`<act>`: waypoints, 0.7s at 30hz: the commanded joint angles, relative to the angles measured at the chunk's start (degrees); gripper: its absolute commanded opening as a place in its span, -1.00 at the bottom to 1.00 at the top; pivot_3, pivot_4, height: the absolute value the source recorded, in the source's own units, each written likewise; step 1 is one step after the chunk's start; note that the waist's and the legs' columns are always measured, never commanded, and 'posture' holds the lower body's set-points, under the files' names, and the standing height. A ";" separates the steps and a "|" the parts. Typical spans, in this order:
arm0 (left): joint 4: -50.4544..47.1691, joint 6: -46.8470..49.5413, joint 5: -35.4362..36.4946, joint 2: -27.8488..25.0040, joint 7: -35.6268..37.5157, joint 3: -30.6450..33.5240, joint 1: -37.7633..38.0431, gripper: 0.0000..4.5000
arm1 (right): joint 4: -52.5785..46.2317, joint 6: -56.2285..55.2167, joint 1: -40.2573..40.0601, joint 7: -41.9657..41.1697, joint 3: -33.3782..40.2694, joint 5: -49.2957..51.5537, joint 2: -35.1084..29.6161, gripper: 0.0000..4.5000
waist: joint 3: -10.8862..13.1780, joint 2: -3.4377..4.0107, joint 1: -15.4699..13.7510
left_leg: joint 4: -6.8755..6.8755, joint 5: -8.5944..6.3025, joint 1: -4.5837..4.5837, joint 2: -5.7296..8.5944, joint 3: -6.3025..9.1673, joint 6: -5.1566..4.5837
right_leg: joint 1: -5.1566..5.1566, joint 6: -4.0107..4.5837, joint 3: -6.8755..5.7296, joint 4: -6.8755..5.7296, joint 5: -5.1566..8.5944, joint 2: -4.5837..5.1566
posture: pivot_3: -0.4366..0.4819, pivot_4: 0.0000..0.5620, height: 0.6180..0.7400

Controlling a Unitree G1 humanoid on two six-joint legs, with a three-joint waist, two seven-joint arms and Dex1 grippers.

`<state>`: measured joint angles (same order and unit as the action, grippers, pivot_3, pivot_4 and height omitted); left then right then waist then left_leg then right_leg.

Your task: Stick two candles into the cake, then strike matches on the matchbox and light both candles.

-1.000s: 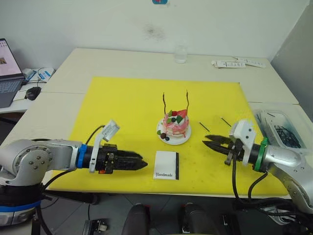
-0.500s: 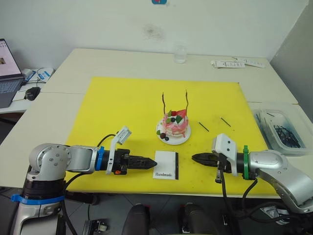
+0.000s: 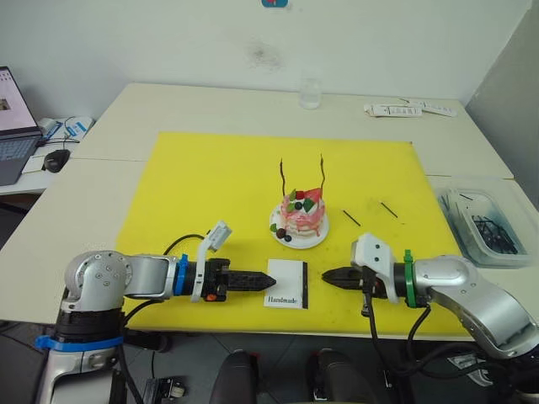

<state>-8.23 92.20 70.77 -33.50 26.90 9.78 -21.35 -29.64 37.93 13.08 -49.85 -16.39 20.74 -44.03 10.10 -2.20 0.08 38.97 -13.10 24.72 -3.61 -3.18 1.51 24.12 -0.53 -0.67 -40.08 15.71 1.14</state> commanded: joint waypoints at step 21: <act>0.99 0.30 0.52 2.94 -4.45 -1.99 0.76 0.41 | 5.32 -0.27 8.92 -3.42 -9.93 -6.82 5.08 -0.99 | -0.04 0.00 -0.03 | 0.01 0.00 -0.03 0.04 -0.02 0.00 | -0.04 0.00 -0.02 0.00 -0.01 0.03 | -0.05 -0.47 0.08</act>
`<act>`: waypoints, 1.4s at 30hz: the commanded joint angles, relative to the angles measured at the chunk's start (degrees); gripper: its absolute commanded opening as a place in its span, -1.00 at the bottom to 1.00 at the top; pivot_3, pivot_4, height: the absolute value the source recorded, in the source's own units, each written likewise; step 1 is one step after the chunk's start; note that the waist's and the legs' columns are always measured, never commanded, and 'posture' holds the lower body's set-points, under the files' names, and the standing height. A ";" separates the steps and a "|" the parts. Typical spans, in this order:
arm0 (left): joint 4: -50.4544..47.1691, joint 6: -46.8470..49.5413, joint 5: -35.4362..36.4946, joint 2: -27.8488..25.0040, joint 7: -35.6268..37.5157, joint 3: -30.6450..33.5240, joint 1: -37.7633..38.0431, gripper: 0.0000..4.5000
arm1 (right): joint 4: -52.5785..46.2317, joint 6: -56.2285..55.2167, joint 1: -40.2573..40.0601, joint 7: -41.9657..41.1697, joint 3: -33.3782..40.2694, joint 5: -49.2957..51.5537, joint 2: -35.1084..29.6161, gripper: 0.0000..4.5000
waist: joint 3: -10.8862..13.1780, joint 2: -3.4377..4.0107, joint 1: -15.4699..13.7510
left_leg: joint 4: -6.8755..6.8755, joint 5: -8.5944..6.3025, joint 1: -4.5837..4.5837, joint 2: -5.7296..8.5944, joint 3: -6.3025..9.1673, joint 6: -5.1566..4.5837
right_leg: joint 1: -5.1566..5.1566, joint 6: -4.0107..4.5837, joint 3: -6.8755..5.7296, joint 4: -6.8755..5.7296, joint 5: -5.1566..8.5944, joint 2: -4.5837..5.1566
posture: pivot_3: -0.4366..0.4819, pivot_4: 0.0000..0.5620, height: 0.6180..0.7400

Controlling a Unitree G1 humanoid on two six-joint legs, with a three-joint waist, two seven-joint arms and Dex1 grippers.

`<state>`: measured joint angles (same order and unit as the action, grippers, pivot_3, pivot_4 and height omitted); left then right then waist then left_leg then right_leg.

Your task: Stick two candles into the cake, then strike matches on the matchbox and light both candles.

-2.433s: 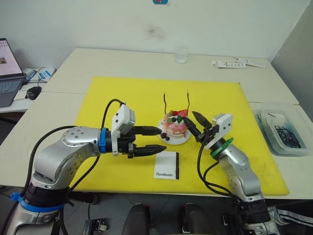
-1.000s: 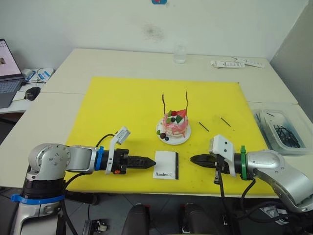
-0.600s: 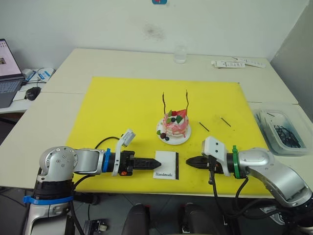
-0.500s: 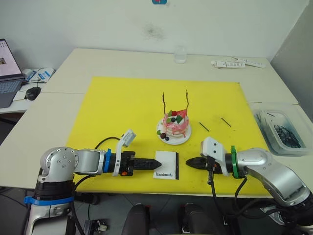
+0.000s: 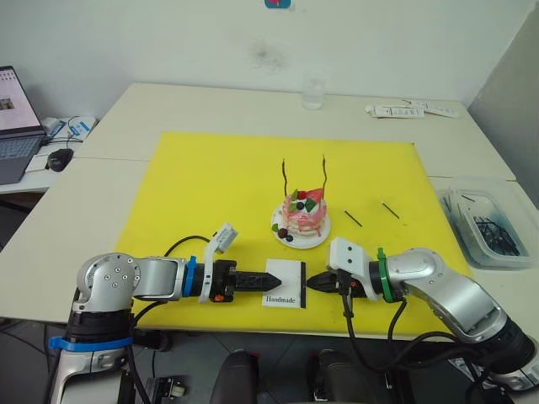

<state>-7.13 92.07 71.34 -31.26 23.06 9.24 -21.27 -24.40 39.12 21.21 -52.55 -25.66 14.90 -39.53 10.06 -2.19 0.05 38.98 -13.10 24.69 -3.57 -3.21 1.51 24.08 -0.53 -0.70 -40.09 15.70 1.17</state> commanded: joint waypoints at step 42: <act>-6.15 -7.68 -11.20 1.35 2.84 -8.34 4.39 -0.99 | -0.74 -0.77 1.71 -1.36 -0.68 -2.25 5.93 -1.00 | -0.02 0.00 -0.36 | -0.01 0.00 0.02 0.08 -0.02 0.00 | -0.01 -0.01 0.00 0.09 0.00 0.11 | -0.05 -0.47 0.08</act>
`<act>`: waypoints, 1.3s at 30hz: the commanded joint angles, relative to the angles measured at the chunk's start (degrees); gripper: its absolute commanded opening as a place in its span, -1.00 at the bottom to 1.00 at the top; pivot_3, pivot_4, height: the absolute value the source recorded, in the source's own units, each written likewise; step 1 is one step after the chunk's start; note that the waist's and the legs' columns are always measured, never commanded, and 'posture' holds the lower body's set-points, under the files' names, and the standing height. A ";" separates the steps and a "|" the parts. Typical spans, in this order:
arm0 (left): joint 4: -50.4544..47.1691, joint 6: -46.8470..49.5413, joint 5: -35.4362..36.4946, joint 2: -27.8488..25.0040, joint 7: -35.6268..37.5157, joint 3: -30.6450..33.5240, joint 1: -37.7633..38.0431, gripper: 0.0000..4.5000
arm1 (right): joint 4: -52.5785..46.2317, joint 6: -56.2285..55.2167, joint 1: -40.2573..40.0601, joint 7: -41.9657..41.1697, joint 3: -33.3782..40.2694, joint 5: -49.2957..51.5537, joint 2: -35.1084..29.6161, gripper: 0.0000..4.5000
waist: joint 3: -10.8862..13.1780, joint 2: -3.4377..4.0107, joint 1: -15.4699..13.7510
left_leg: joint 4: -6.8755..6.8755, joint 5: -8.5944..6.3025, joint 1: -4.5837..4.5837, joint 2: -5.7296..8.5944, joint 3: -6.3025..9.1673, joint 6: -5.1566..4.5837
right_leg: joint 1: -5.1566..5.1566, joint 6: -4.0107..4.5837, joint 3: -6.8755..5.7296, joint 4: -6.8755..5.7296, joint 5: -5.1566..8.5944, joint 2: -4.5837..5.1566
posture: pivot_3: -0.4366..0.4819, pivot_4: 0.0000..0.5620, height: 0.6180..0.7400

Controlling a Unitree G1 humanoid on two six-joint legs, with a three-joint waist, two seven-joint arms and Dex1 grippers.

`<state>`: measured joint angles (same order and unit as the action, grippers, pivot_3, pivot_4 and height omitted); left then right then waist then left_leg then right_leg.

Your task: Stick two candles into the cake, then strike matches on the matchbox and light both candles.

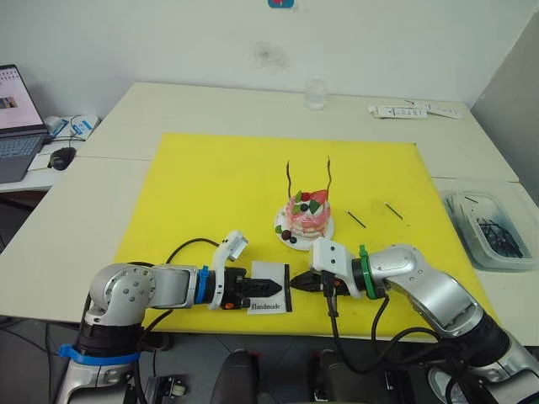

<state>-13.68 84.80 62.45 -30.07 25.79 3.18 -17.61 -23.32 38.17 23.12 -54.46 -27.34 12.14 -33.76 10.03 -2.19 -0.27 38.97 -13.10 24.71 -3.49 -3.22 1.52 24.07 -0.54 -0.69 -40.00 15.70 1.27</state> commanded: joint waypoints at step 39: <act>4.77 -0.94 -2.44 -2.00 14.81 -4.12 -4.73 -0.99 | -12.37 6.39 -9.62 5.85 12.12 9.67 -6.01 -1.00 | 0.02 -0.01 0.31 | -0.06 -0.01 0.07 -0.10 0.05 -0.01 | 0.09 0.07 -0.03 0.02 0.05 -0.12 | -0.05 -0.47 0.08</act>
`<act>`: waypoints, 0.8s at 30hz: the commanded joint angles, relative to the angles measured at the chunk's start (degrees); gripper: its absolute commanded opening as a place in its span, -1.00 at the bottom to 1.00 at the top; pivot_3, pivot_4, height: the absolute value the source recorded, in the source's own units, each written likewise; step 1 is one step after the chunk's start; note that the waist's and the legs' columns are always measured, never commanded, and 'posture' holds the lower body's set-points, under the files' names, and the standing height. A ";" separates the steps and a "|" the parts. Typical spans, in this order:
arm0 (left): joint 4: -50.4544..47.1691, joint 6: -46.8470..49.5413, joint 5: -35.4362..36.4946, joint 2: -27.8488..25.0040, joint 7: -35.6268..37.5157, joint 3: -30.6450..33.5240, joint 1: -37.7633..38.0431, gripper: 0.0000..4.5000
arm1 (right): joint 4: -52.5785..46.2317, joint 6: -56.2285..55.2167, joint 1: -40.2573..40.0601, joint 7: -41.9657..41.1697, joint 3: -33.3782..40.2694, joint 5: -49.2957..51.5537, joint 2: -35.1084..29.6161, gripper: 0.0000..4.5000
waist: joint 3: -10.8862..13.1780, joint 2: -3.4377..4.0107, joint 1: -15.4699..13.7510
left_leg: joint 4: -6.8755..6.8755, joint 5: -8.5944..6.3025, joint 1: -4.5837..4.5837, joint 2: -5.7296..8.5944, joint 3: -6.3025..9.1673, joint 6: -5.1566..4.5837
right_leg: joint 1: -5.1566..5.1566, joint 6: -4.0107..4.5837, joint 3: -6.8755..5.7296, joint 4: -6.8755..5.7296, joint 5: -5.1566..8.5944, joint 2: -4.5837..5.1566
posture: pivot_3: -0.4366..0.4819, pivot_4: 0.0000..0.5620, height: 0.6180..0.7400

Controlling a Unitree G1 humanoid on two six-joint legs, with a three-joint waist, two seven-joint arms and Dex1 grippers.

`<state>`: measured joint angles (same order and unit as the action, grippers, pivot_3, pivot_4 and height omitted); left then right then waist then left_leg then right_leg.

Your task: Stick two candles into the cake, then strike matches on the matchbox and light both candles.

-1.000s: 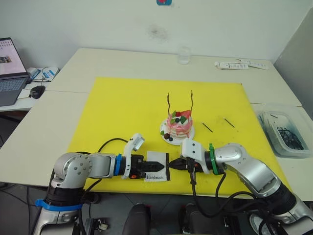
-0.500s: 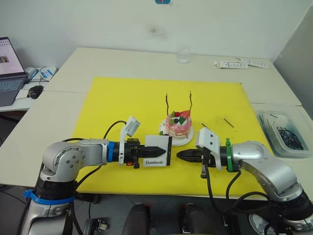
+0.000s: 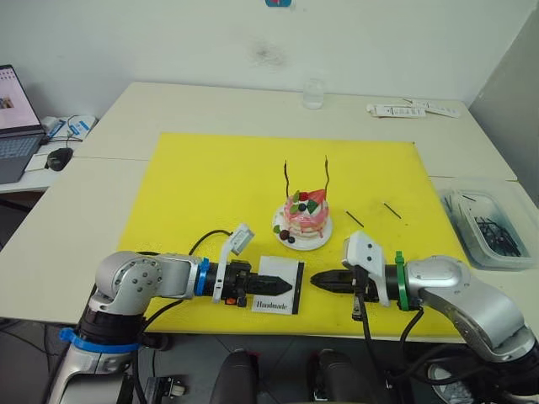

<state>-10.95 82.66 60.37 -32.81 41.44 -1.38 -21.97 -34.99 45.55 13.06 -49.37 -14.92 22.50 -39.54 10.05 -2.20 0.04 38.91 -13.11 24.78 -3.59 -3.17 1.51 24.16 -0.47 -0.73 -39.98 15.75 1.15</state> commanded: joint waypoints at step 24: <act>4.67 2.33 -2.73 1.33 -1.20 -0.16 -0.02 -0.09 | 5.55 -2.65 5.28 0.18 -10.77 -7.19 1.30 -1.00 | 0.00 0.00 0.03 | 0.00 0.00 -0.02 -0.01 0.02 0.00 | -0.02 0.01 0.00 -0.01 0.00 -0.01 | -0.05 -0.47 0.08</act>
<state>-6.38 84.57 58.76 -31.20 40.64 -1.38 -22.22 -29.27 43.46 17.79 -48.65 -24.87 16.19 -38.24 10.05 -2.20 0.08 38.91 -13.11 24.75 -3.61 -3.15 1.51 24.14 -0.46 -0.73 -39.99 15.75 1.14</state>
